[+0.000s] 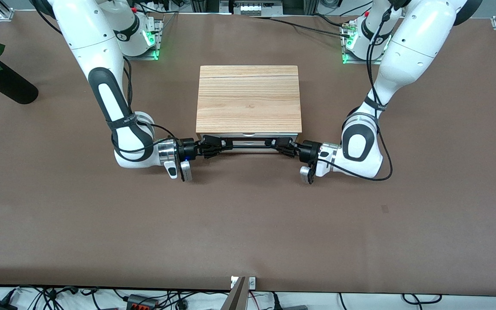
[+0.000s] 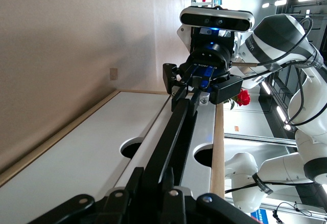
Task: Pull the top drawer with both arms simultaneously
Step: 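Close the left gripper and the right gripper on the handle ends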
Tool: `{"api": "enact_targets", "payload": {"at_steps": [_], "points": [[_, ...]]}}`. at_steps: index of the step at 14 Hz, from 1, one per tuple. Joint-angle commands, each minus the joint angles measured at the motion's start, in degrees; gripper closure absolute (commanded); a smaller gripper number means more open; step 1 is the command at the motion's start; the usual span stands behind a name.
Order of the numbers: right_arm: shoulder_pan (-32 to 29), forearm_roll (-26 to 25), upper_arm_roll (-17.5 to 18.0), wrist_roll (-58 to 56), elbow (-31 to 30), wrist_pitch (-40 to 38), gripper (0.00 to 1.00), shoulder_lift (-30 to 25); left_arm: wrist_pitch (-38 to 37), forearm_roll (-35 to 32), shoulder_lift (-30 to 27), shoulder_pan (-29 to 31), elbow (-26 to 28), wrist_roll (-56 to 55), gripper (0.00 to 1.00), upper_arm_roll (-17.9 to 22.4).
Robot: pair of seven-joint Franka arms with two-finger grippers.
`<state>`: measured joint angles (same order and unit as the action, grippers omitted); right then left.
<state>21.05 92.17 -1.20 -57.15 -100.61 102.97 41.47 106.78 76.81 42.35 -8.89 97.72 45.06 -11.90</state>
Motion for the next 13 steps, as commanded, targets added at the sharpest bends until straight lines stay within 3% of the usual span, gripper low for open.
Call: {"api": "enact_targets", "payload": {"at_steps": [1, 5, 13], "points": [[-0.22, 0.74, 0.06, -0.33, -1.16, -0.13, 0.9, -1.48, 0.27, 2.9, 0.7, 0.45, -1.73, 0.12, 0.88, -0.32], [-0.31, 0.73, 0.06, -0.15, -0.55, 0.3, 0.9, -1.39, 0.36, 3.17, 3.43, 0.45, -5.6, 0.11, 0.88, 0.3], [-1.45, 0.82, -0.47, 1.43, 10.68, 0.57, 0.9, 5.28, 3.6, 2.81, 8.1, 0.45, -13.17, -0.15, 0.89, 1.7]]}}
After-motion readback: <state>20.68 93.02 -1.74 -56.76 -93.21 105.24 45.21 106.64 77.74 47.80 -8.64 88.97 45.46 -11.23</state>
